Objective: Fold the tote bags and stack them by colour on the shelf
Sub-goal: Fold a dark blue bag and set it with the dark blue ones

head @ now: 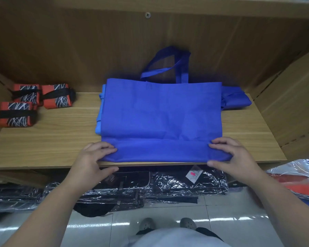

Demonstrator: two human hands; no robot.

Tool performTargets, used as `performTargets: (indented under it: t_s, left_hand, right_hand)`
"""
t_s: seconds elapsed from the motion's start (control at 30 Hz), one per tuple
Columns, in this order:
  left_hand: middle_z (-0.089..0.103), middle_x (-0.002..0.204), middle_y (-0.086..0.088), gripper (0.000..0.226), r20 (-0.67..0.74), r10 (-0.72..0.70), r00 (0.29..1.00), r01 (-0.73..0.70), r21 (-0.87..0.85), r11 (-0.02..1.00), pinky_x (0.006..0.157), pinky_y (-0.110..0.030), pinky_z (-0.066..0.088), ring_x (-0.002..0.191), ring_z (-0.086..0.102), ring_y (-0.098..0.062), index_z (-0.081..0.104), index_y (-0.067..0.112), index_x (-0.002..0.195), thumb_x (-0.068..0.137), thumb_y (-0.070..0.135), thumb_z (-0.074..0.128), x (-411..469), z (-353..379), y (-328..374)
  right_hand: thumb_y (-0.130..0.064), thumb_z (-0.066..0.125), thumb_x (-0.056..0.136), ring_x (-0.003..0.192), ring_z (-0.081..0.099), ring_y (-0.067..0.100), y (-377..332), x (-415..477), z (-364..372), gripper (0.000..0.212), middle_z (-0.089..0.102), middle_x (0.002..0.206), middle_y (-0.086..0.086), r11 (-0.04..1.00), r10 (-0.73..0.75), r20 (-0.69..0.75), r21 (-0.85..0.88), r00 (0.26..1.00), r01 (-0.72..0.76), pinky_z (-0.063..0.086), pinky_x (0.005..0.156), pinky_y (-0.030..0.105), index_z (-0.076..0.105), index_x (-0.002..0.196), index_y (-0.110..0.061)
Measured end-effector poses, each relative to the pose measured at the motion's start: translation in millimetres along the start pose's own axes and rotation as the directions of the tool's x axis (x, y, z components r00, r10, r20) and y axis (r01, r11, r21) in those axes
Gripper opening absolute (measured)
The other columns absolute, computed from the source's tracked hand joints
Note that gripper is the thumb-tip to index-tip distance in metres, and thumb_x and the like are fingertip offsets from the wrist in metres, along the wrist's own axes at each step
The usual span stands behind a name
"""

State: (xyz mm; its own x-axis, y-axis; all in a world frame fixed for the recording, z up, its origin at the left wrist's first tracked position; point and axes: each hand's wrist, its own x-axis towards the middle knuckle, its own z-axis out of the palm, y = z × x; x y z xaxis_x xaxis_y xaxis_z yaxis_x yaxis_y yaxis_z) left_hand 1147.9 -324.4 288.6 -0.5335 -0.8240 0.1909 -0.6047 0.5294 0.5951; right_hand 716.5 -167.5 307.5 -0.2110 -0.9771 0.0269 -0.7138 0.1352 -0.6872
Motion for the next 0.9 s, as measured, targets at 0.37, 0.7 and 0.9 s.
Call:
performTargets:
  t_s: [0.37, 0.7, 0.9]
  left_hand:
    - [0.073, 0.087, 0.016, 0.04, -0.02, -0.276, 0.961, 0.261, -0.266, 0.928, 0.082, -0.01, 0.046, 0.084, 0.066, 0.0, 0.07, 0.046, 0.094, 0.075, 0.016, 0.087, 1.8, -16.0, 22.8]
    - [0.073, 0.084, 0.016, 0.032, -0.109, -0.402, 0.909, 0.288, -0.534, 0.795, 0.074, -0.008, 0.048, 0.077, 0.064, 0.004, 0.071, 0.031, 0.084, 0.081, 0.001, 0.079, 16.0, -16.0, 30.7]
    - [0.07, 0.082, 0.011, 0.024, -0.072, -0.396, 0.916, 0.348, -0.349, 0.87, 0.071, -0.011, 0.044, 0.075, 0.061, -0.002, 0.067, 0.03, 0.08, 0.083, 0.011, 0.081, 28.3, -18.0, 28.0]
  right_hand:
    - [-0.011, 0.091, 0.068, 0.109, 0.066, 0.006, 0.0, -5.8, -13.0, 0.036, 0.073, 0.105, -0.017, 0.992, 0.038, -0.007, 0.117, 0.999, -0.036, 0.041, 0.095, 0.007, 0.077, 0.086, -0.04]
    - [-0.034, 0.08, 0.077, 0.075, 0.064, 0.017, -17.0, 7.1, -28.0, 0.012, 0.072, 0.083, 0.001, 0.939, 0.14, 0.058, 0.31, 0.989, -0.151, 0.047, 0.069, 0.023, 0.072, 0.072, -0.027]
    - [-0.037, 0.075, 0.088, 0.062, 0.056, 0.019, -9.5, 20.4, -22.0, 0.03, 0.065, 0.071, 0.009, 0.959, 0.221, 0.049, 0.171, 0.974, -0.226, 0.04, 0.059, 0.033, 0.063, 0.077, -0.013]
